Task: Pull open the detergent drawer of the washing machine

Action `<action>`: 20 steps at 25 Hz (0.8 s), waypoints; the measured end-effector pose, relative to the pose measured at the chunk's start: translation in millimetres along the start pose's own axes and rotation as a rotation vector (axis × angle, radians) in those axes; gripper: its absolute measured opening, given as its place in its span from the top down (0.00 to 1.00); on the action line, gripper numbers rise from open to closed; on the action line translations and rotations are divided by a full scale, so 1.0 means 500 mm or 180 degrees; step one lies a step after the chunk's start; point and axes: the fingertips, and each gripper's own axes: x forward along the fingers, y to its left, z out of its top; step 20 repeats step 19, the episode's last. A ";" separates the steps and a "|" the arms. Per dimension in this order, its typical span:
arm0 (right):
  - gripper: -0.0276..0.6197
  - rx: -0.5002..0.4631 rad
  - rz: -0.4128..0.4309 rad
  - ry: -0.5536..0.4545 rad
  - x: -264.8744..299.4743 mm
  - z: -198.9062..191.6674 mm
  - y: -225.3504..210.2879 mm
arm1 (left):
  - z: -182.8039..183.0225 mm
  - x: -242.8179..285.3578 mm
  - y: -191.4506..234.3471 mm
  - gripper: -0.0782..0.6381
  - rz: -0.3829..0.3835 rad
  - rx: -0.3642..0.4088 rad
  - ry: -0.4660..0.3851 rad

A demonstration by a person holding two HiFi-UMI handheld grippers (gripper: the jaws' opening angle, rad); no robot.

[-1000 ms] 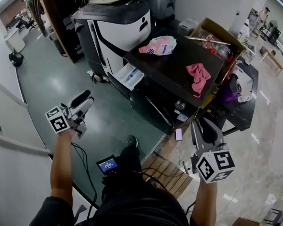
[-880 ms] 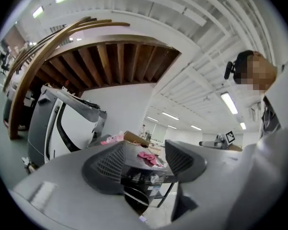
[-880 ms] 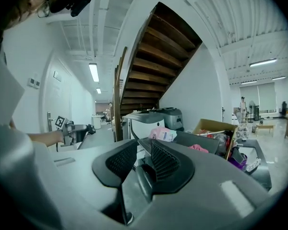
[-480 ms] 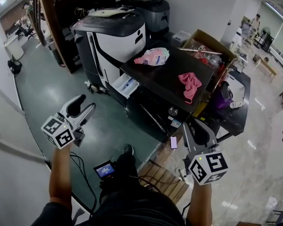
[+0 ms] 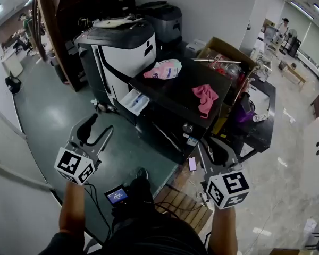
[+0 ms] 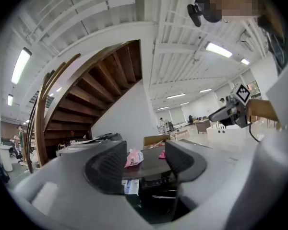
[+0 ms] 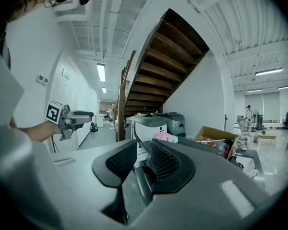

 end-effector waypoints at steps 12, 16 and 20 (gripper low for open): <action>0.83 0.0045 -0.0078 -0.0033 -0.030 -0.004 -0.020 | -0.002 0.006 -0.035 0.49 -0.0097 -0.0021 0.0010; 0.83 0.0040 -0.0090 -0.0035 -0.032 0.000 -0.021 | -0.002 0.006 -0.034 0.49 -0.0103 -0.0032 0.0014; 0.83 0.0032 -0.0106 -0.0043 -0.035 0.007 -0.021 | 0.001 0.005 -0.031 0.49 -0.0103 -0.0029 0.0012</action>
